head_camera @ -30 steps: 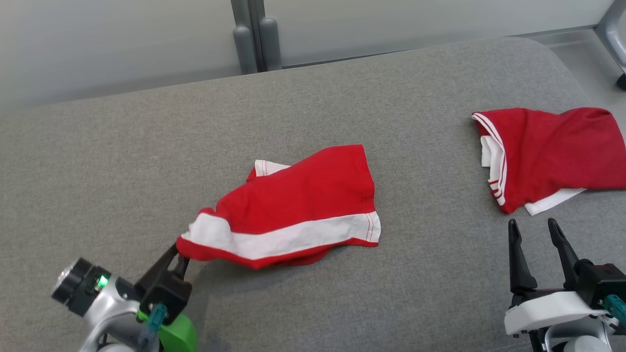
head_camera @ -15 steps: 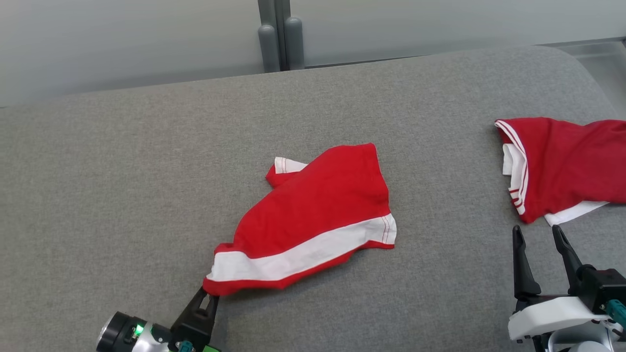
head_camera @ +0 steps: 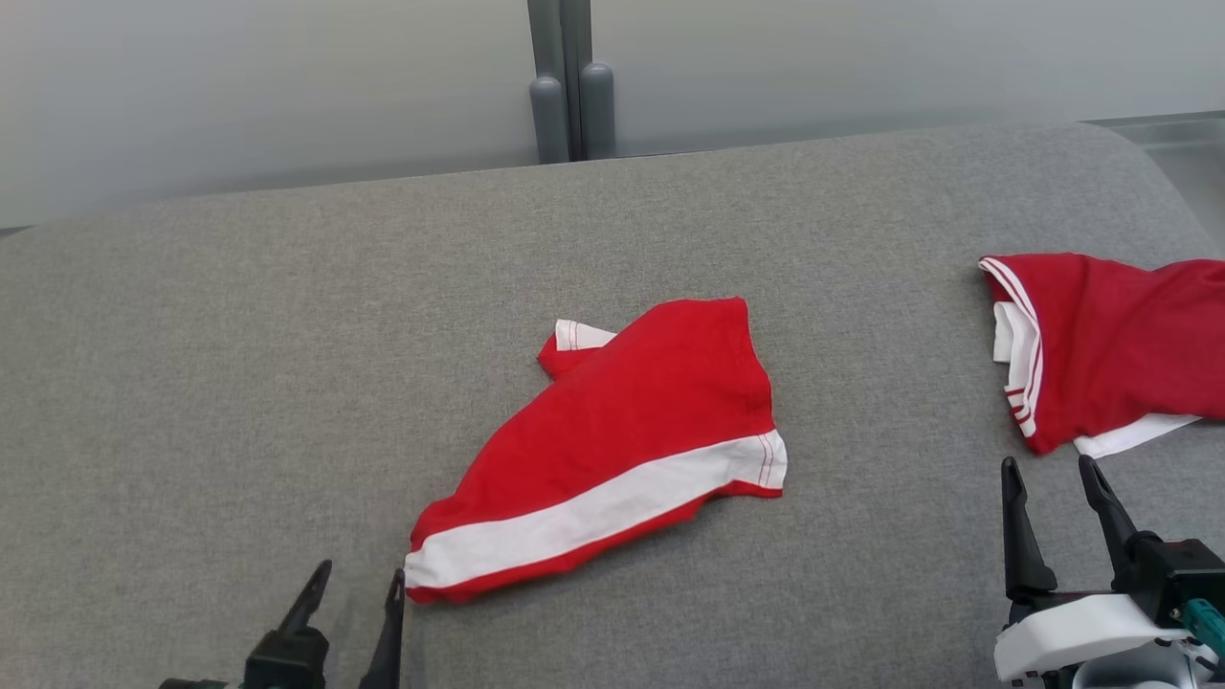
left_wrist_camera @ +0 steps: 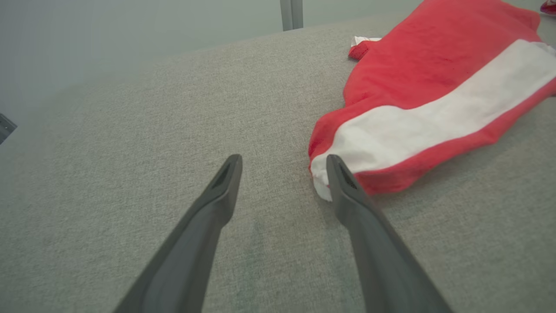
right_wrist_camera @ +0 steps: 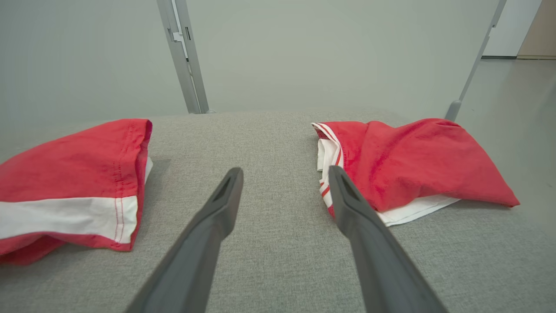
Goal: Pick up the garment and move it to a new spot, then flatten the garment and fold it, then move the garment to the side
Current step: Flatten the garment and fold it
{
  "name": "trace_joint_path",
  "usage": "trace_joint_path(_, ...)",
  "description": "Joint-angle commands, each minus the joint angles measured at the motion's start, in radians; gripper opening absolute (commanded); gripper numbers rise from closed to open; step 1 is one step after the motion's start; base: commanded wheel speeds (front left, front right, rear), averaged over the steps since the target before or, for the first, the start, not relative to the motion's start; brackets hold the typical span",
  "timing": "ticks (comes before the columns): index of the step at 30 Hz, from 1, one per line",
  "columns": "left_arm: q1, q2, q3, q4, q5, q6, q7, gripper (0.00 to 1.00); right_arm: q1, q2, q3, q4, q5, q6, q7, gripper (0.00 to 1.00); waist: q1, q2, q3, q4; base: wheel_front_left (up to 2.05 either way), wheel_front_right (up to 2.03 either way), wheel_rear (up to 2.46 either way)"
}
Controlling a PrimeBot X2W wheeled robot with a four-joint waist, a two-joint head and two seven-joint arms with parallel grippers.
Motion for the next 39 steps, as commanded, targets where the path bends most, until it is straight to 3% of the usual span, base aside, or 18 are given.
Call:
trace_joint_path(1, 0.003, -0.005, 0.035, -0.022, -0.018, 0.008, -0.003, 1.00, 0.010, -0.002, -0.001, -0.003, -0.007, -0.002, -0.003, 1.00, 0.0000, 0.0000, 0.001, -0.001, 0.00, 0.00, 0.00)
trace_joint_path(9, -0.035, -0.045, 0.080, -0.035, -0.048, -0.028, -0.003, 1.00, 0.005, -0.002, 0.006, 0.003, -0.005, -0.002, -0.003, 1.00, 0.0000, 0.0000, -0.002, -0.009, 0.00, 0.00, 0.00)
trace_joint_path(13, -0.058, -0.068, 0.054, 0.032, -0.052, -0.052, -0.002, 1.00, -0.004, -0.002, 0.007, 0.005, -0.006, -0.002, -0.003, 1.00, 0.0000, 0.0000, 0.000, -0.018, 0.00, 0.00, 0.00)
trace_joint_path(20, -0.107, -0.095, 0.023, 0.185, -0.032, -0.047, -0.001, 1.00, -0.008, -0.002, 0.007, 0.005, -0.008, -0.002, -0.003, 1.00, 0.0000, 0.0000, 0.008, -0.034, 0.00, 0.00, 0.00)
trace_joint_path(26, -0.135, -0.120, 0.011, 0.234, -0.020, -0.056, -0.003, 1.00, -0.012, -0.002, 0.000, 0.002, -0.007, -0.002, -0.003, 1.00, 0.0000, 0.0000, 0.020, -0.037, 0.00, 0.00, 0.00)
trace_joint_path(39, -0.073, -0.146, 0.081, 0.076, -0.023, -0.042, -0.003, 1.00, 0.005, -0.002, -0.015, -0.026, -0.030, -0.002, -0.003, 1.00, 0.0000, 0.0000, -0.008, -0.021, 0.00, 0.00, 0.00)
